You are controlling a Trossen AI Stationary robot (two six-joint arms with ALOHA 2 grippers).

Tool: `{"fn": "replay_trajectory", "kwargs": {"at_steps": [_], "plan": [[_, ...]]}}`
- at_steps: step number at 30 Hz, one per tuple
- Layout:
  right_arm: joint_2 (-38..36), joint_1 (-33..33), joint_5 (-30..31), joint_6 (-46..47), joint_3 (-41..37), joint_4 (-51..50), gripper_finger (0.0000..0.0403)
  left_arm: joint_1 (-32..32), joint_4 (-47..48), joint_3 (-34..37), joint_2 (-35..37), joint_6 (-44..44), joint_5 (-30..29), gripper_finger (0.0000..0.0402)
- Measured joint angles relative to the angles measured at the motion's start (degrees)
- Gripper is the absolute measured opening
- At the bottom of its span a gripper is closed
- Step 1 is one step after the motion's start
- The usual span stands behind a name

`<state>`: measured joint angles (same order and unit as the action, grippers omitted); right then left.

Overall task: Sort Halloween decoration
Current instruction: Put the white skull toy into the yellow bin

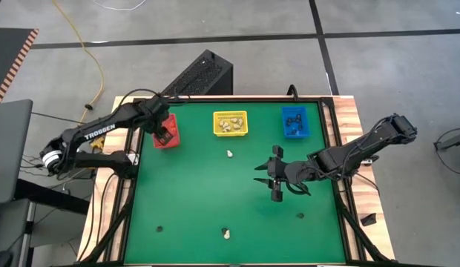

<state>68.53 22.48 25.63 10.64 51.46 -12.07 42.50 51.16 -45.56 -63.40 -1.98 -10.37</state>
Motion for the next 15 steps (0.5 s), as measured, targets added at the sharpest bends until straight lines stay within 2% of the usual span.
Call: {"fn": "replay_trajectory", "kwargs": {"at_steps": [2, 6, 9, 12, 15], "plan": [[0.00, 0.00, 0.00, -0.03, 0.00, -0.15, 0.0191, -0.03, 0.21, -0.01, 0.02, -0.04, 2.53, 0.0194], [0.00, -0.09, 0.00, -0.07, 0.00, -1.05, 0.0191, -1.68, 0.69, -1.09, 0.04, -1.04, 16.54, 0.0200], [0.00, -0.15, 0.00, -0.12, 0.00, -0.99, 0.0192, -7.06, -4.50, -1.23, 0.09, -3.98, 25.01, 0.0200], [0.00, -0.50, 0.00, -0.13, 0.00, -0.99, 0.0192, -17.76, -12.68, -0.82, -0.91, -6.13, 25.45, 0.0194], [0.02, -0.50, 0.00, -0.12, 0.00, -0.99, 0.0192, -29.58, -24.65, 0.57, -3.81, -5.29, 19.68, 0.0189]]}}
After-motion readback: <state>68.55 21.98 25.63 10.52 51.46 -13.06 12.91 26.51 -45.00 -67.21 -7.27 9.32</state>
